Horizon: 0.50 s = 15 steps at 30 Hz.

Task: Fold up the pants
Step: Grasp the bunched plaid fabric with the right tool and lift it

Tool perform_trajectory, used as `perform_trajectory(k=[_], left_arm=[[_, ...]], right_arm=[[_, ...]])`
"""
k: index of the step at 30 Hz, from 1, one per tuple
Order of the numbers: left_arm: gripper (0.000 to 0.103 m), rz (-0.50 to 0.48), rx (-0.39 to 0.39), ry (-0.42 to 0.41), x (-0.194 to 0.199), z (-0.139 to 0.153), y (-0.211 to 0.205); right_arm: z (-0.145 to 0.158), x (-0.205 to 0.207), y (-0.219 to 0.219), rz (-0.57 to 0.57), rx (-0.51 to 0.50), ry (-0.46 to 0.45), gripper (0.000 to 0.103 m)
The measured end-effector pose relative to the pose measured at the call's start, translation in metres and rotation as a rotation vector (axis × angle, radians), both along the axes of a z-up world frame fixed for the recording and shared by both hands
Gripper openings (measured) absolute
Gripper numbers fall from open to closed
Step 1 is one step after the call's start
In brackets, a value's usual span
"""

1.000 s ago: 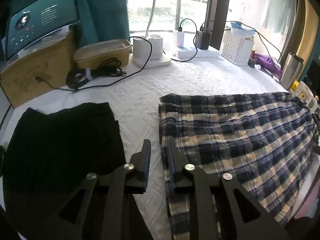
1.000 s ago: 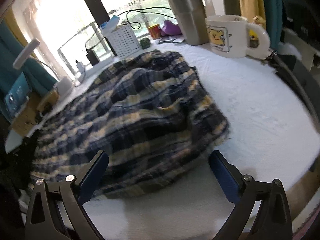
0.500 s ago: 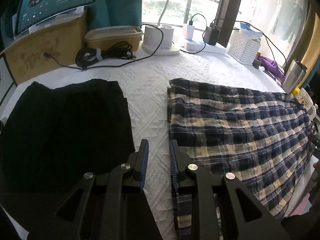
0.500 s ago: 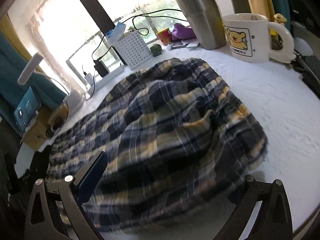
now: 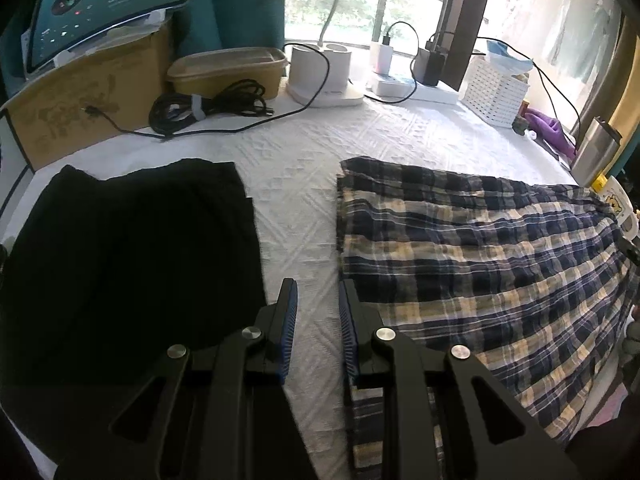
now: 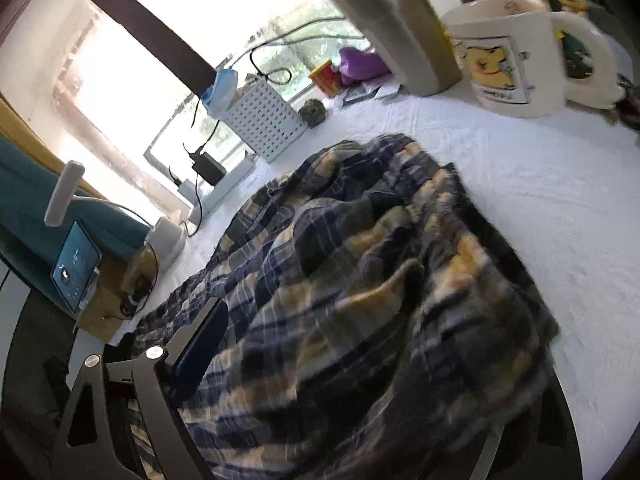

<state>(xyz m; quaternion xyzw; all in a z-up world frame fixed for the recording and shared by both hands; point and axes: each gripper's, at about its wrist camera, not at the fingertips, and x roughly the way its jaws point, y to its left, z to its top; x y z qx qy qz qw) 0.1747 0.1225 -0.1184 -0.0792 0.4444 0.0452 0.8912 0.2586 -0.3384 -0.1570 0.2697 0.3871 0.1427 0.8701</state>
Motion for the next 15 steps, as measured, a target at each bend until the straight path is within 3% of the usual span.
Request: perform_trajectory(k=[2, 5, 6, 8, 9, 10, 11, 13, 15], left_arm=[[0.021, -0.005, -0.004, 0.001, 0.002, 0.000, -0.004], [0.021, -0.010, -0.007, 0.001, 0.002, 0.000, -0.009], [0.021, -0.009, -0.007, 0.004, 0.002, -0.001, -0.009], [0.021, -0.005, -0.005, 0.012, 0.001, -0.002, -0.009], [0.021, -0.001, -0.003, 0.015, 0.001, -0.002, -0.008], [0.021, 0.003, -0.003, 0.018, 0.001, -0.003, -0.008], [0.021, 0.007, -0.004, 0.019, 0.001, -0.002, -0.007], [0.021, 0.005, -0.001, 0.018, 0.001, -0.002, -0.006], [0.021, 0.002, 0.003, 0.017, 0.002, 0.000, -0.009]], right_arm=[[0.001, 0.011, 0.009, 0.013, -0.032, 0.007, 0.091], [-0.002, 0.023, 0.017, 0.028, -0.025, 0.007, 0.080], [-0.003, 0.025, 0.018, 0.035, -0.018, 0.016, 0.071], [-0.005, 0.028, 0.018, 0.035, -0.022, 0.022, 0.064], [-0.005, 0.029, 0.016, 0.034, -0.016, 0.030, 0.055], [-0.008, 0.029, 0.012, 0.032, -0.006, 0.040, 0.039], [-0.010, 0.030, 0.010, 0.032, 0.002, 0.050, 0.031], [-0.013, 0.029, 0.004, 0.030, 0.032, 0.053, 0.021], [-0.012, 0.028, 0.002, 0.036, 0.042, 0.041, 0.017]])
